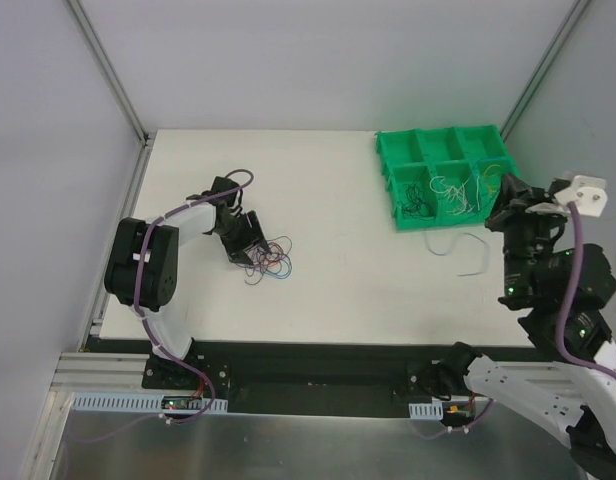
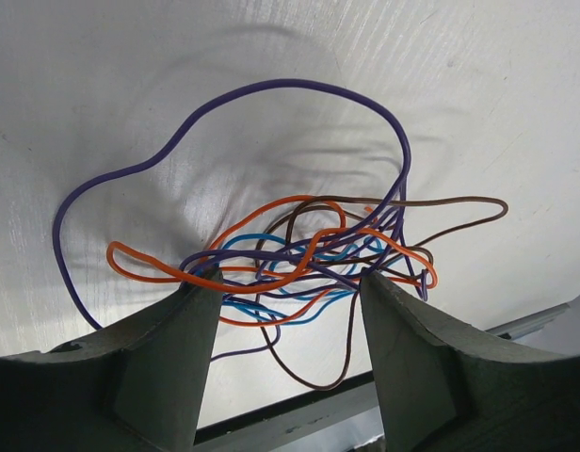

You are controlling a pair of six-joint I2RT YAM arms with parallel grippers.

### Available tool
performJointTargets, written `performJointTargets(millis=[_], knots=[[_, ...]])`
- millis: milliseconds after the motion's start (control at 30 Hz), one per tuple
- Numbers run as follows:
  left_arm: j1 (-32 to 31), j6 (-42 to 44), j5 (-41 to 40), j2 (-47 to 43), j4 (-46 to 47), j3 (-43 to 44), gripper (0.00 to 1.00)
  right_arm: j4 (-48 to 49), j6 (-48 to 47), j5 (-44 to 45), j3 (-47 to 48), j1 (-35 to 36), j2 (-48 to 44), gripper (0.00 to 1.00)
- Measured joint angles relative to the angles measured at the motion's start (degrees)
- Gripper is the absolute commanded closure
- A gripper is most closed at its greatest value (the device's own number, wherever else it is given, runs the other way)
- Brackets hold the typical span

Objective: Untangle the cables

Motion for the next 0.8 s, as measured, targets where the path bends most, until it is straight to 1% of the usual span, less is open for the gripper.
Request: performJointTargets(millis=[167,233,333,533,700,800], knots=[[0.37,0.07,1.03,-0.2,0.63,-0.42,0.39,3.28,-4.83,1.6,1.84,-0.02,-3.08,1.0],[0.39,0.09,1.27,-0.57,0.98,-0.76,0.36,4.57,-5.77,2.19,1.73,-0.04,-3.78,1.0],[0.33,0.42,1.27,-1.64,1.55,-1.22,0.3,4.0,-5.22,2.27,0.92,-0.04,-3.67,1.0],[0.74,2.73,1.05,-7.74,1.64,-1.64,0.09,-1.79,-0.46,1.88,-5.68,-0.11,0.0,0.99],[0.72,4.66,3.15,-15.58,1.81,-0.33,0.06,-9.16,6.43,-1.4,-8.68,-2.38,5.49,1.0],[0.57,6.27,6.16,-16.65,2.03,3.34,0.05,-12.13,11.37,-6.1,-8.76,-4.57,8.28,1.0]])
